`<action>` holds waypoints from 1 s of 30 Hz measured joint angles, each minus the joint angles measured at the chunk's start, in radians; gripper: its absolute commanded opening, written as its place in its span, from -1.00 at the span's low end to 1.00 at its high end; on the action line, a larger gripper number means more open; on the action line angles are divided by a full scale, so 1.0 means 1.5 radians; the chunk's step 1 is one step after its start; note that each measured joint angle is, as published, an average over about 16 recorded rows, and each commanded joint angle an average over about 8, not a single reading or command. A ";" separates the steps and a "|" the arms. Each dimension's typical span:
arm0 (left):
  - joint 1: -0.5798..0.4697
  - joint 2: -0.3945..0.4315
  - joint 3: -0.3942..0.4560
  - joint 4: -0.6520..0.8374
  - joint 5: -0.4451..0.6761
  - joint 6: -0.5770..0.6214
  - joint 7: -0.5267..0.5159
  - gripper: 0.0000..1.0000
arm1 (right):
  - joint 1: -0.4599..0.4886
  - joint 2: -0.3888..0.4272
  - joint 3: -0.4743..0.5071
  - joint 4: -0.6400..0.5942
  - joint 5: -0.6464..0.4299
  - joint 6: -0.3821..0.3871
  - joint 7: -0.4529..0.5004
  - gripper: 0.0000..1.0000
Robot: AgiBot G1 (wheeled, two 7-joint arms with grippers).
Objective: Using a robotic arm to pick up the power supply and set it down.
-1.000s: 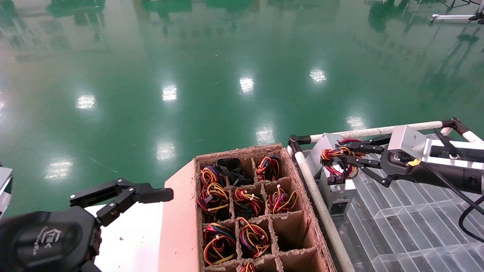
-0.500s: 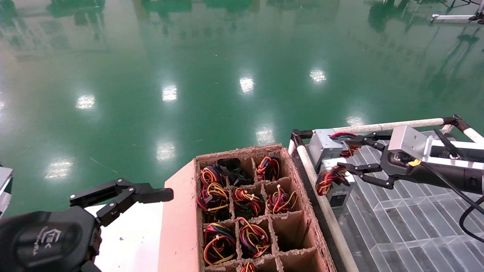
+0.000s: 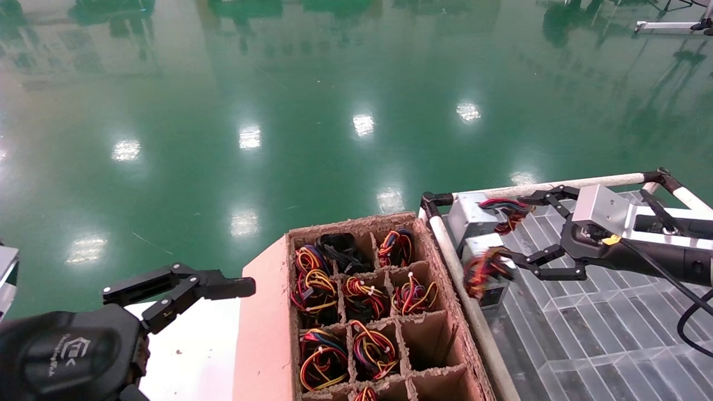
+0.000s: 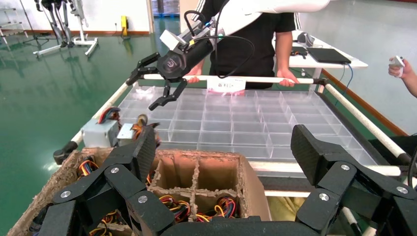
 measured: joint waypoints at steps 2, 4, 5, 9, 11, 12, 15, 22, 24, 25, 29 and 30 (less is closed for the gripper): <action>0.000 0.000 0.000 0.000 0.000 0.000 0.000 1.00 | -0.005 0.002 0.003 0.009 0.003 -0.001 0.007 1.00; 0.000 0.000 0.000 0.000 0.000 0.000 0.000 1.00 | -0.012 0.004 0.007 0.022 0.008 -0.002 0.016 1.00; 0.000 0.000 0.000 0.000 0.000 0.000 0.000 1.00 | -0.017 0.006 0.009 0.030 0.011 -0.002 0.022 1.00; 0.000 0.000 0.000 0.000 0.000 0.000 0.000 1.00 | -0.039 0.014 0.021 0.070 0.026 -0.005 0.051 1.00; 0.000 0.000 0.000 0.000 0.000 0.000 0.000 1.00 | -0.052 0.018 0.028 0.095 0.035 -0.007 0.069 1.00; 0.000 0.000 0.000 0.000 0.000 0.000 0.000 1.00 | -0.060 0.021 0.032 0.108 0.040 -0.008 0.079 1.00; 0.000 0.000 0.000 0.000 0.000 0.000 0.000 1.00 | -0.083 0.029 0.044 0.150 0.055 -0.011 0.110 1.00; 0.000 0.000 0.000 0.000 0.000 0.000 0.000 1.00 | -0.138 0.049 0.074 0.249 0.092 -0.019 0.182 1.00; 0.000 0.000 0.000 0.000 0.000 0.000 0.000 1.00 | -0.154 0.054 0.082 0.278 0.102 -0.021 0.203 1.00; 0.000 0.000 0.000 0.000 0.000 0.000 0.000 1.00 | -0.161 0.057 0.086 0.292 0.107 -0.022 0.213 1.00; 0.000 0.000 0.000 0.000 0.000 0.000 0.000 1.00 | -0.193 0.068 0.103 0.349 0.128 -0.026 0.255 1.00; 0.000 0.000 0.000 0.000 0.000 0.000 0.000 1.00 | -0.201 0.071 0.107 0.363 0.134 -0.027 0.265 1.00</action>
